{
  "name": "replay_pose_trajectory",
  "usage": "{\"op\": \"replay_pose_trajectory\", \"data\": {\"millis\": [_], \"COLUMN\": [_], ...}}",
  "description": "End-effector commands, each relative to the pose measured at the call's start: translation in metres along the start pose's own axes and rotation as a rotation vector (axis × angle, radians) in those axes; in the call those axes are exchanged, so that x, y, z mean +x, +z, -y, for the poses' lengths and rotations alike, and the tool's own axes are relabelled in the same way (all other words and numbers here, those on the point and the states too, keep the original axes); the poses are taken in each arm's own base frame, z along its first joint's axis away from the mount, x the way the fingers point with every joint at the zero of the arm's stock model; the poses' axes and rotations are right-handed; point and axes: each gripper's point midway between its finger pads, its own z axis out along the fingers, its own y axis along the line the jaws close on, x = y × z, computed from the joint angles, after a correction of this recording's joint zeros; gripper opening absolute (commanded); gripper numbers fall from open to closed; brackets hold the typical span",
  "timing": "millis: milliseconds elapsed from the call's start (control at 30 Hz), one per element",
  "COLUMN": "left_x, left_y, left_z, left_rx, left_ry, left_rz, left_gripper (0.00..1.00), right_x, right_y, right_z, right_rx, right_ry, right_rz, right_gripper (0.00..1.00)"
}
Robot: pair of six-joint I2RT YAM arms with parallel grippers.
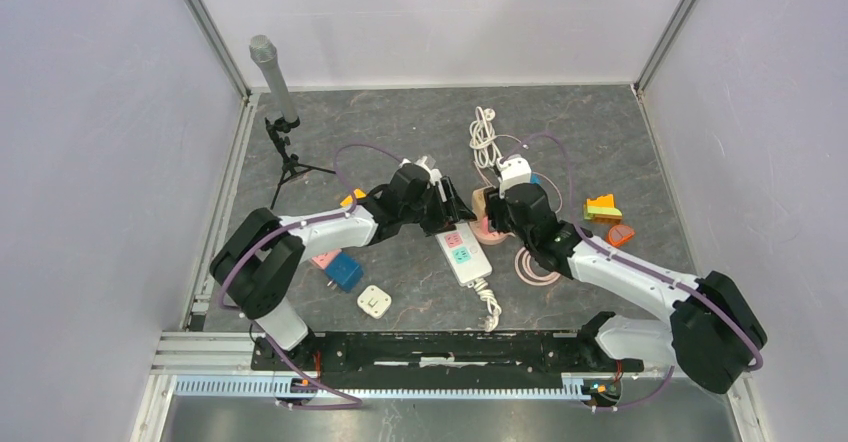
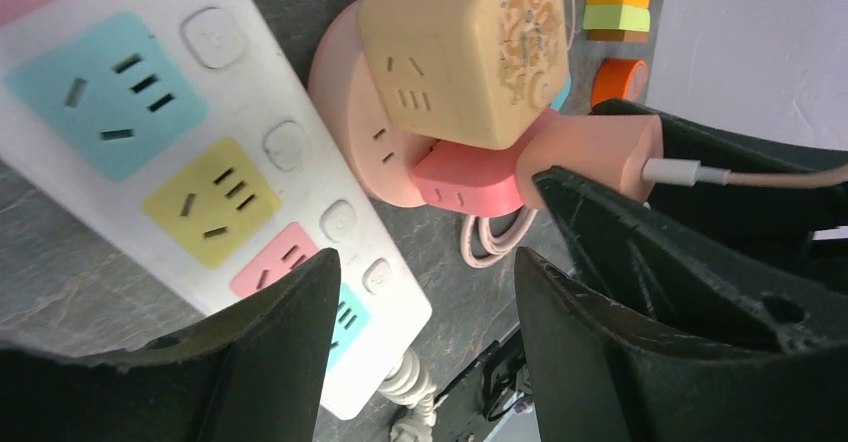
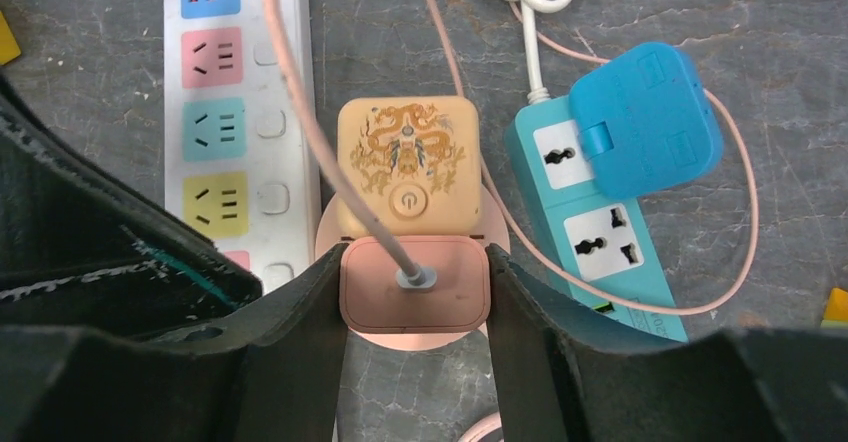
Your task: Pull the plug off the socket
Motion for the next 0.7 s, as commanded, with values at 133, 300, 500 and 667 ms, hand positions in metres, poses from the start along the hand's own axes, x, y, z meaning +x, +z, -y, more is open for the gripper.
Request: {"op": "replay_pose_trajectory", "data": {"millis": [133, 300, 500, 667], "left_x": [-0.003, 0.004, 0.004, 0.004], "left_y": [0.014, 0.023, 0.029, 0.034], "left_z": [0.041, 0.046, 0.038, 0.033], "left_rx": [0.116, 0.134, 0.102, 0.085], "left_ry": [-0.028, -0.033, -0.034, -0.033], "left_rz": [-0.002, -0.017, 0.001, 0.009], "left_gripper": [0.67, 0.59, 0.52, 0.49], "right_x": [0.011, 0.003, -0.003, -0.011], "right_y": [-0.007, -0.008, -0.008, -0.009], "right_z": [0.002, 0.002, 0.0, -0.003], "right_rx": [-0.015, -0.01, -0.014, -0.027], "right_ry": [-0.022, -0.012, 0.0, 0.003], "right_rz": [-0.009, 0.005, 0.015, 0.033], "right_gripper": [0.6, 0.52, 0.45, 0.24]}}
